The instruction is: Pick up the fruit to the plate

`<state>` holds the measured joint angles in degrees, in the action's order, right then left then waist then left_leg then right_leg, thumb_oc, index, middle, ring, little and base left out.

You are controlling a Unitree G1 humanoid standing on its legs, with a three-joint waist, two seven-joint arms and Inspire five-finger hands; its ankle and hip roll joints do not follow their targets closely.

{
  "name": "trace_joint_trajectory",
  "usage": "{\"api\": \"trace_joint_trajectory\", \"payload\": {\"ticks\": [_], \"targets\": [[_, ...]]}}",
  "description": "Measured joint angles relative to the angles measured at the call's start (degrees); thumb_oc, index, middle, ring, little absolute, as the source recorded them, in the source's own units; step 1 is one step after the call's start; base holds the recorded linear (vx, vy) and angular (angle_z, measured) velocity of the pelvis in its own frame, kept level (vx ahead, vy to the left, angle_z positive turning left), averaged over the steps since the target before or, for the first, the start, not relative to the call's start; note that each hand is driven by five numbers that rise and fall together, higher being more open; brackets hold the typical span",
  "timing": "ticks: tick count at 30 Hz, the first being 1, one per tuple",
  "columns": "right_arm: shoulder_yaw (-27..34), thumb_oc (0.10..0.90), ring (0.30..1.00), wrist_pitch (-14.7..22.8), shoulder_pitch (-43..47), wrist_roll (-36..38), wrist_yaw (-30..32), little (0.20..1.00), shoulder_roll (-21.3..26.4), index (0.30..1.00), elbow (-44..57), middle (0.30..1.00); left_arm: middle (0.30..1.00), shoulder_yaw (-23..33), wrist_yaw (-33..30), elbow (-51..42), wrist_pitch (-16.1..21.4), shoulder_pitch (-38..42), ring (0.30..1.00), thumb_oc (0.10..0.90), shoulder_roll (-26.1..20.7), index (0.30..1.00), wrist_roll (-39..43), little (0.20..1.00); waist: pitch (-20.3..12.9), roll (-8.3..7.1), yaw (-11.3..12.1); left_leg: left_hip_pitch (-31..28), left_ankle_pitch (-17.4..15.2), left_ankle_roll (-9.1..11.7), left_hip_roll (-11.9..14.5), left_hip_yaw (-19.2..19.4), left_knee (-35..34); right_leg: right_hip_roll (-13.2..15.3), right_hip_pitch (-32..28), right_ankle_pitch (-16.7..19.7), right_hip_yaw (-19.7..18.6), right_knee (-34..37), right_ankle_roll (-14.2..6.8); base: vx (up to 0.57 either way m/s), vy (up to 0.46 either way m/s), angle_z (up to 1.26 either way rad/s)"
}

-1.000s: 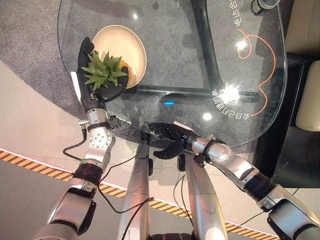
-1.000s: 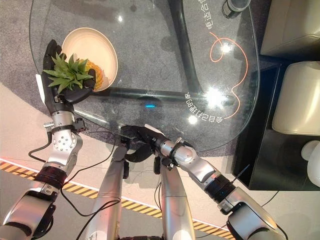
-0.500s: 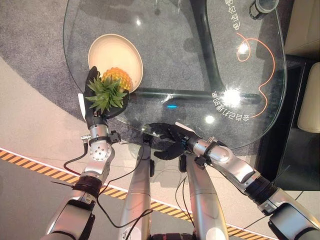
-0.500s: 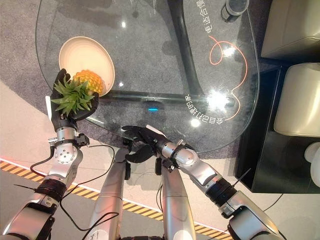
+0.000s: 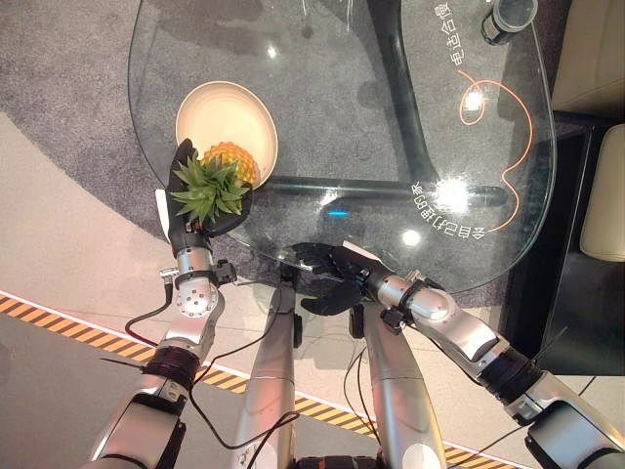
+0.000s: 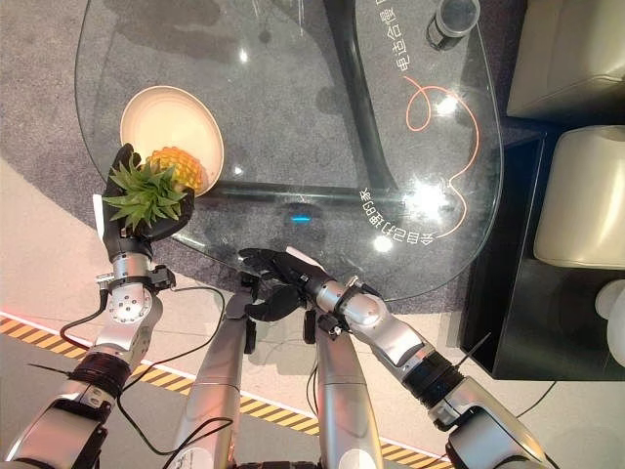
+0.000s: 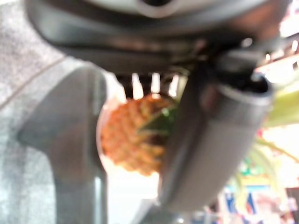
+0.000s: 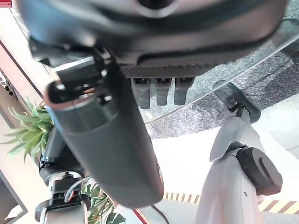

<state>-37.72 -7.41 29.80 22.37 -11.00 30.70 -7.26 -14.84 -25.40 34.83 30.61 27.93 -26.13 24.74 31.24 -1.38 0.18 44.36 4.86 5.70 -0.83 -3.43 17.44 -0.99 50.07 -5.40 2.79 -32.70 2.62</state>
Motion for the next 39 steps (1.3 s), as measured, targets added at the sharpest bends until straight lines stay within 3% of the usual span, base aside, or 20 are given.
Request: {"api": "trace_joint_trajectory", "payload": {"ticks": [9, 16, 21, 27, 39], "targets": [[0.2, 0.8, 0.9, 0.0, -1.1, -0.5, 0.0, 0.9, -0.1, 0.9, 0.0, 0.9, 0.9, 0.1, 0.2, 0.2, -0.7, -4.8, 0.9, 0.8, 0.6, 0.9, 1.3, 0.9, 0.0, 0.04, 0.2, -3.9, -0.1, 0.0, 0.0, -0.2, -0.8, 0.1, -3.7, -0.7, 0.1, 0.2, -0.1, 0.0, 0.001, 0.0], [0.7, 0.8, 0.9, 0.0, -2.5, -0.9, -0.2, 0.9, 0.1, 0.9, 0.0, 0.9, 0.9, 2.1, 1.9, 0.2, -2.5, -7.7, 0.9, 0.8, 0.6, 0.9, 0.9, 0.9, 0.0, 0.12, 0.2, -10.8, -0.3, -0.3, -0.1, -0.3, -2.6, 0.2, -10.4, -1.3, 0.1, 1.1, -0.1, 0.06, 0.017, 0.03], [2.2, 0.8, 0.9, 0.0, -2.7, -0.9, -1.0, 0.9, 0.7, 0.9, 0.1, 0.9, 0.9, 3.3, 3.7, 0.3, -3.2, -6.2, 0.9, 0.8, -4.3, 0.9, 0.9, 0.9, 0.0, 0.68, -0.3, -15.4, -0.7, -0.4, -0.2, -0.2, -3.6, 0.3, -14.9, -1.8, 0.0, 1.9, 0.3, 0.09, 0.023, 0.01], [3.3, 0.8, 0.9, 0.0, -6.6, -0.9, -2.0, 0.9, 0.7, 0.9, 0.1, 0.9, 0.9, 5.0, 5.2, 0.3, -4.2, -3.1, 0.9, 0.8, -6.3, 0.9, 0.6, 0.9, 0.0, 1.1, -0.8, -19.6, -1.4, -0.8, -0.2, -0.1, -3.4, 0.3, -19.1, -2.6, -0.2, 2.0, 0.1, 0.08, 0.017, -0.01], [4.0, 0.8, 0.9, -0.2, -9.8, -1.0, -2.9, 0.9, 1.1, 0.9, 0.1, 0.9, 0.9, 4.0, 6.3, 1.2, -4.4, -5.8, 0.9, 0.8, -4.6, 0.9, 0.1, 0.9, 0.1, 1.67, -3.5, -20.1, -1.9, -0.8, 0.1, 1.6, -3.3, -0.2, -18.9, -2.8, -1.9, 1.8, 0.0, 0.03, 0.019, -0.08]]}}
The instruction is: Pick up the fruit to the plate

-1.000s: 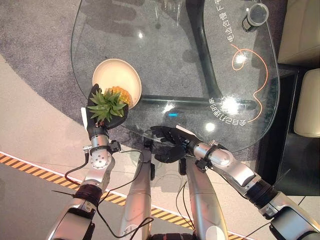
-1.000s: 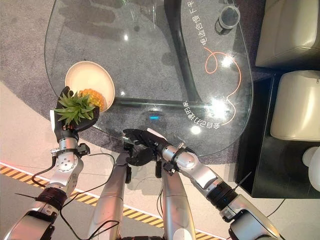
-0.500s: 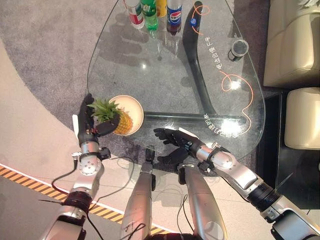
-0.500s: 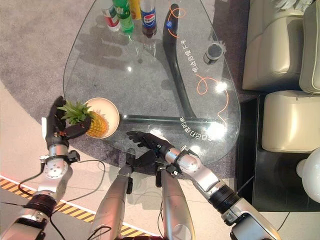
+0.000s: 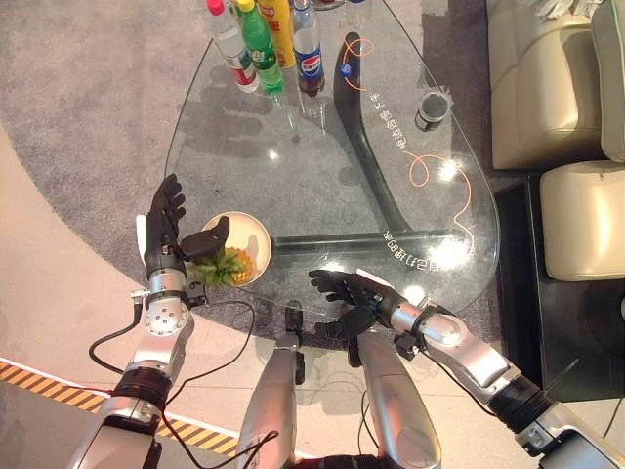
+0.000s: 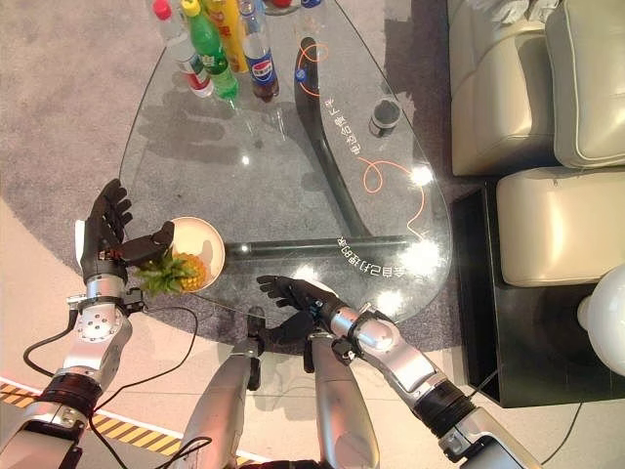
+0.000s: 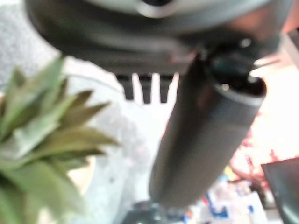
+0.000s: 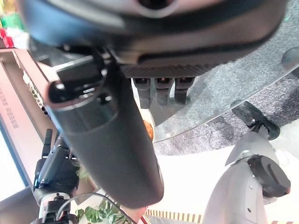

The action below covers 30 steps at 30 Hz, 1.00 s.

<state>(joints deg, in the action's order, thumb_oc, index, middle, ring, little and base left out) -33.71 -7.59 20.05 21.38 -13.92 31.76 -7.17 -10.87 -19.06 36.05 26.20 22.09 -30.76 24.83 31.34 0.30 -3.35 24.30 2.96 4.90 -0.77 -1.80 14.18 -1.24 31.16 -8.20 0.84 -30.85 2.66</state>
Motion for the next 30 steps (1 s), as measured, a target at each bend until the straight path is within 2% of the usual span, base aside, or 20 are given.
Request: {"api": "trace_joint_trajectory", "payload": {"ticks": [5, 8, 14, 18, 20, 23, 27, 30], "targets": [[0.0, 0.8, 0.9, 0.1, -1.1, -0.1, -0.2, 0.9, 0.1, 0.9, 0.0, 0.9, 0.9, 0.0, 0.0, 0.0, 0.0, -1.1, 0.9, 0.8, 0.0, 0.9, 0.6, 0.9, 0.0, 0.38, 0.1, -0.4, 0.0, 0.0, 0.2, 0.0, -0.4, -0.2, -0.4, 0.0, 0.0, 0.4, 0.0, 0.0, 0.0, 0.0], [0.1, 0.8, 0.9, 0.5, -2.0, -1.2, -1.3, 0.9, 0.2, 0.9, -0.1, 0.9, 0.9, 0.3, 0.7, 0.0, 0.0, -2.9, 0.9, 0.8, 0.5, 0.9, 1.5, 0.9, 0.0, 0.78, 0.2, -3.3, 0.0, 0.0, 0.4, -0.3, -1.6, -0.3, -3.5, 0.1, 0.3, 1.8, 0.1, 0.01, -0.002, 0.01], [4.0, 0.8, 0.9, 2.0, -5.1, -1.4, -3.4, 0.9, 0.5, 0.9, 0.6, 0.9, 0.9, 1.8, 3.0, -3.3, 0.1, -8.4, 0.9, 0.8, 1.7, 0.9, 2.7, 0.9, -0.6, 2.5, 1.1, -9.4, 0.2, -0.2, 0.7, -0.9, -5.8, -0.2, -9.4, -0.2, 0.8, 5.0, 0.3, 0.06, -0.025, 0.04], [5.9, 0.8, 0.9, 1.9, -8.7, -4.0, -4.1, 0.9, 0.5, 0.9, 1.6, 0.9, 0.9, 5.4, 5.0, -7.7, 0.1, -12.1, 0.9, 0.8, 5.1, 0.9, 2.6, 0.9, -1.5, 4.1, 2.1, -13.5, 0.5, -0.4, 0.7, -2.8, -8.1, 0.1, -14.4, -0.6, 2.6, 7.7, -0.1, 0.1, -0.017, 0.26], [7.0, 0.8, 0.9, 1.9, -11.3, -4.4, -4.6, 0.9, 0.5, 0.9, 2.2, 0.9, 0.9, 5.9, 5.3, -9.3, 0.0, -14.2, 0.9, 0.8, 6.4, 0.9, 2.6, 0.9, -3.9, 5.33, 2.9, -14.6, 0.5, -0.4, 0.8, -3.7, -9.2, 0.4, -16.0, -1.0, 3.4, 8.8, -0.3, 0.1, -0.004, 0.23], [7.1, 0.8, 0.9, 1.9, -13.6, -5.8, -5.1, 0.9, 0.1, 0.9, 2.2, 0.9, 0.9, 8.1, 6.8, -10.4, 0.0, -17.6, 0.9, 0.8, 7.5, 0.9, 2.6, 0.9, -8.2, 5.9, 3.6, -16.5, 0.9, -0.9, 0.4, -4.1, -10.3, 0.8, -18.7, -1.1, 4.2, 10.3, -0.5, 0.06, 0.003, 0.16], [7.4, 0.8, 0.9, 1.8, -16.5, -6.7, -5.1, 0.9, -1.1, 0.9, 2.1, 0.9, 0.9, 10.0, 7.5, -11.0, -0.4, -20.6, 0.9, 0.8, 9.0, 0.9, 2.6, 0.9, -12.7, 5.2, 4.0, -19.0, 0.9, -0.9, 0.3, -5.0, -11.4, 1.0, -22.3, -1.3, 5.1, 13.2, -0.9, 0.05, -0.003, 0.15], [7.8, 0.8, 0.9, 1.8, -19.1, -7.9, -5.3, 0.9, -3.2, 0.9, 1.6, 0.9, 0.9, 10.0, 8.6, -11.8, -0.9, -24.2, 0.9, 0.8, 10.1, 0.9, 2.6, 0.9, -16.2, 3.8, 4.7, -21.2, 0.9, -0.9, 0.4, -5.0, -12.5, 0.9, -25.0, -1.5, 5.1, 15.5, -1.2, 0.0, -0.002, 0.03]]}}
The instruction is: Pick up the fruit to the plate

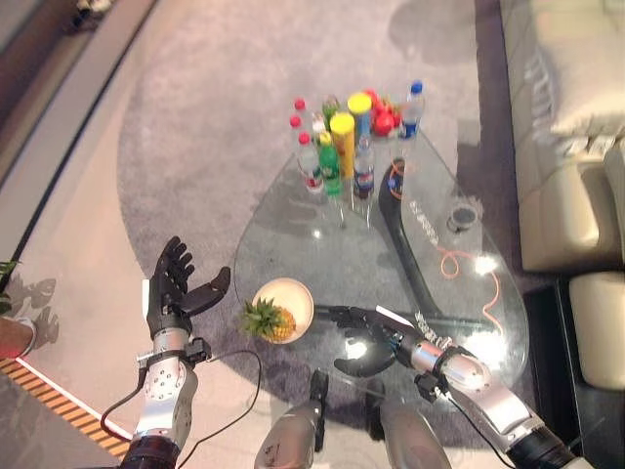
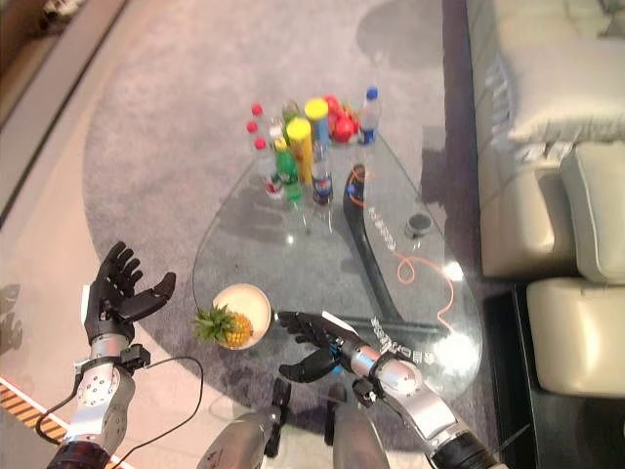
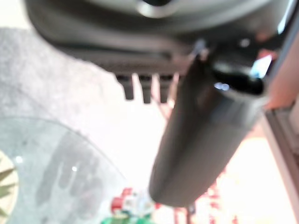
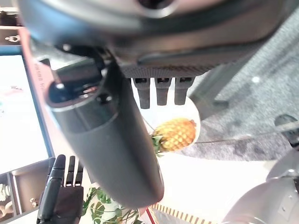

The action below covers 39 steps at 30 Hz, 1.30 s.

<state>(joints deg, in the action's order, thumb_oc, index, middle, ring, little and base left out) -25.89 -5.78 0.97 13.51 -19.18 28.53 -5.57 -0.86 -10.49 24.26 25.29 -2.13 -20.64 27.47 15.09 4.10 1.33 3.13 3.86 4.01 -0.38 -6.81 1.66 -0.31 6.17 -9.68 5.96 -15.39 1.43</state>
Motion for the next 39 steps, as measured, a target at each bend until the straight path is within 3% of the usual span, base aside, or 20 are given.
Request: {"api": "trace_joint_trajectory", "payload": {"ticks": [4, 13, 18, 26, 29, 33, 39], "targets": [[0.3, 0.8, 0.9, -0.4, -2.8, -0.9, -0.9, 0.9, -2.0, 0.9, -1.6, 0.9, 0.9, 0.1, 1.8, 0.0, -2.2, -4.6, 0.9, 0.8, 2.4, 0.9, 1.2, 0.9, -4.1, -1.27, 0.3, -1.4, 0.0, 0.0, 0.2, -0.3, -1.8, -0.1, -1.4, 0.1, 0.4, 1.5, -0.5, -0.04, -0.019, 0.06], [1.1, 0.8, 0.9, -2.4, -5.3, -1.1, -0.7, 0.9, -3.9, 0.9, -8.6, 0.9, 0.9, -0.2, 4.1, 3.3, -8.4, -9.6, 0.9, 0.8, 4.8, 0.9, 5.5, 0.9, -6.7, -1.44, 1.5, -3.2, 0.1, -0.6, 0.6, -0.9, -3.5, -0.4, -4.4, 1.5, 1.5, 5.0, -0.8, -0.05, -0.016, 0.06], [1.8, 0.8, 0.9, -2.4, -5.7, -0.6, 1.3, 0.9, -5.5, 0.9, -15.0, 0.9, 0.9, -0.5, 5.1, 11.6, -11.8, -9.8, 0.9, 0.8, 7.2, 0.9, 8.0, 0.9, -8.7, -1.24, 1.7, -3.8, 0.3, -0.8, 0.9, -1.1, -4.4, -0.8, -6.4, 3.1, 1.7, 8.5, -0.9, -0.05, -0.018, 0.02], [5.9, 0.8, 0.9, -2.3, -5.4, 0.6, 7.0, 0.9, -10.4, 0.9, -35.0, 0.9, 0.9, -3.0, 10.5, 30.9, -22.6, -8.9, 0.9, 0.8, 10.4, 0.9, 9.8, 0.9, -10.1, -2.19, 1.3, -6.2, 0.5, -0.9, 1.1, -0.8, -6.5, -1.4, -11.5, 6.4, 1.8, 16.3, -1.3, 0.0, 0.0, 0.0], [5.9, 0.8, 0.9, -2.3, -5.4, 0.7, 8.2, 0.9, -10.6, 0.9, -39.8, 0.9, 0.9, -2.9, 12.6, 34.3, -25.8, -8.8, 0.9, 0.8, 10.6, 0.9, 10.1, 0.9, -10.1, -2.46, 1.2, -6.1, 0.5, -0.9, 1.0, -0.7, -6.5, -1.4, -12.6, 7.7, 1.8, 18.7, -1.3, 0.02, 0.008, -0.01], [8.1, 0.8, 0.9, -0.4, -3.4, 2.0, 9.3, 0.9, -12.4, 0.9, -50.2, 0.9, 0.9, -2.8, 16.8, 41.4, -27.0, -6.0, 0.9, 0.8, 10.4, 0.9, 11.7, 0.9, -10.2, -2.58, 0.1, -6.9, 0.4, -0.9, 1.0, -0.3, -6.7, -1.4, -14.0, 8.5, 1.5, 20.3, -1.4, 0.04, 0.012, -0.04], [10.4, 0.8, 0.9, 0.1, -1.7, 2.4, 11.7, 0.9, -13.4, 0.9, -58.6, 0.9, 0.9, -3.3, 21.4, 44.5, -29.5, -2.1, 0.9, 0.8, 10.2, 0.9, 11.6, 0.9, -10.9, -2.61, -1.4, -7.1, -0.3, -1.5, 1.2, 1.0, -6.9, -1.5, -14.0, 8.9, 0.6, 20.3, -1.4, 0.02, 0.024, -0.1]]}}
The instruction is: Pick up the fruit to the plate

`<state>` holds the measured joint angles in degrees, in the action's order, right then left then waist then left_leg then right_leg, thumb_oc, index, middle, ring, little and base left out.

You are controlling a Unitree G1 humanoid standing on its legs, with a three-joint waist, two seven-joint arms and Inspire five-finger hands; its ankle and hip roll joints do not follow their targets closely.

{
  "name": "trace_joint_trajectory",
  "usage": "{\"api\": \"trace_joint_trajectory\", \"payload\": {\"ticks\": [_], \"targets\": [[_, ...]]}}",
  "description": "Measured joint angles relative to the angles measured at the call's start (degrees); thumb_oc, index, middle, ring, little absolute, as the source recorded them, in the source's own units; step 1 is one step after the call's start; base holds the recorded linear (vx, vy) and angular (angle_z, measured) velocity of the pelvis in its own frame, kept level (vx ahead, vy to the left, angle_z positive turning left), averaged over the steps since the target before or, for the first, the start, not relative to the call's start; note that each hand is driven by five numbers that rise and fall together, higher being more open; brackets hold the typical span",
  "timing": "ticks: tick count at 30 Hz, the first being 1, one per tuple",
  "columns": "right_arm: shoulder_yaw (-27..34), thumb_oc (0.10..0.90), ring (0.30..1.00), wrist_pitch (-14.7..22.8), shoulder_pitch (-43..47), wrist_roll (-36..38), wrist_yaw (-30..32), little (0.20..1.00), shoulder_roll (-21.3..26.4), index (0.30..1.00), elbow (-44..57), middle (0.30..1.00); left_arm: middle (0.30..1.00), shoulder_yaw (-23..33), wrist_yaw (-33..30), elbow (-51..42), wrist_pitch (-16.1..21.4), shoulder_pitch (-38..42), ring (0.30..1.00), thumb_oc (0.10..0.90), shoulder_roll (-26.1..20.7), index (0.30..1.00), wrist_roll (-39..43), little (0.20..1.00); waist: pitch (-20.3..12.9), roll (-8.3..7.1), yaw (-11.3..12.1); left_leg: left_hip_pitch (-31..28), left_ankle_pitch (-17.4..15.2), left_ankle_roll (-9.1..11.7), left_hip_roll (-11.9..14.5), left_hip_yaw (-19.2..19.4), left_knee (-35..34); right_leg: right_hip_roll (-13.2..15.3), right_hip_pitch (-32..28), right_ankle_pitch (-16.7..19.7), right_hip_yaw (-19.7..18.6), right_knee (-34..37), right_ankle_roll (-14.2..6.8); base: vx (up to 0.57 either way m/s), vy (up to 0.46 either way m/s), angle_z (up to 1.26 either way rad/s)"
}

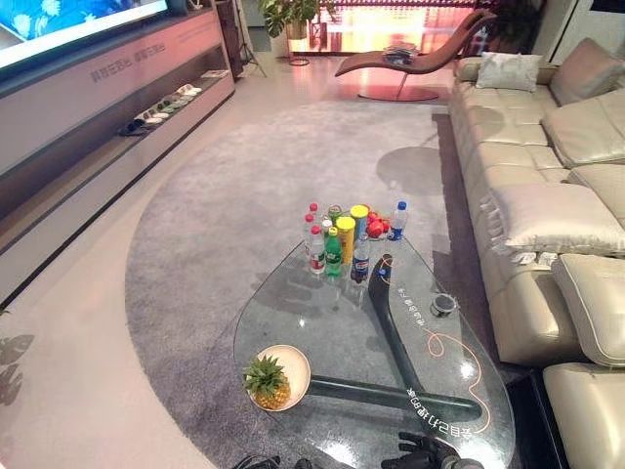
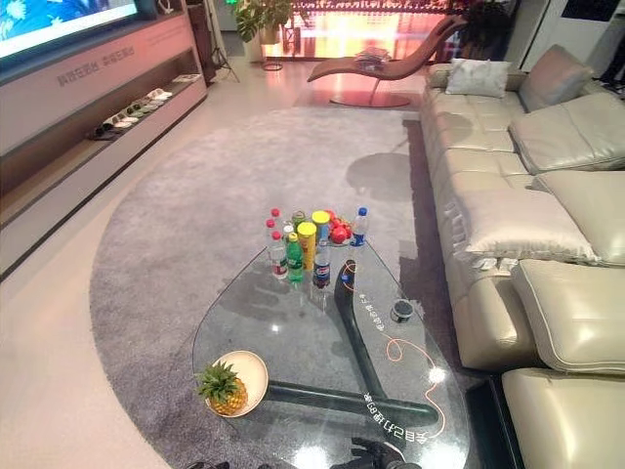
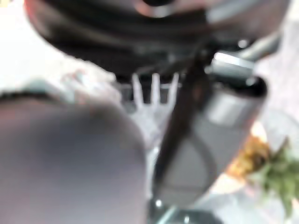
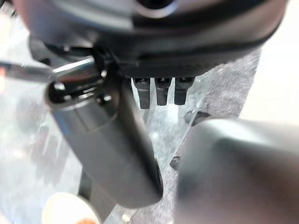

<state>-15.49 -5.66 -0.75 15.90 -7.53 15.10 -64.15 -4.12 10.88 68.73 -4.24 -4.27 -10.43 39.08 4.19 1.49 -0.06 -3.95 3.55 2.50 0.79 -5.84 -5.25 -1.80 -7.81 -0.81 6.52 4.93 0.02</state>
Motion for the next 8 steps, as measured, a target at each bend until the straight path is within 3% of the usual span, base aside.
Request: {"api": "trace_joint_trajectory", "payload": {"ticks": [8], "targets": [[3.9, 0.8, 0.9, 0.6, 0.9, 0.5, 0.3, 0.9, -1.4, 0.9, -5.6, 0.9, 0.9, -0.3, 1.1, 2.4, -1.6, 1.8, 0.9, 0.8, -0.3, 0.9, -1.9, 0.9, -1.3, 0.13, -0.2, -0.9, -0.4, -0.7, 0.0, 1.4, 0.0, 0.1, 0.1, 0.2, -1.4, 0.1, 0.0, 0.01, 0.024, -0.09]]}}
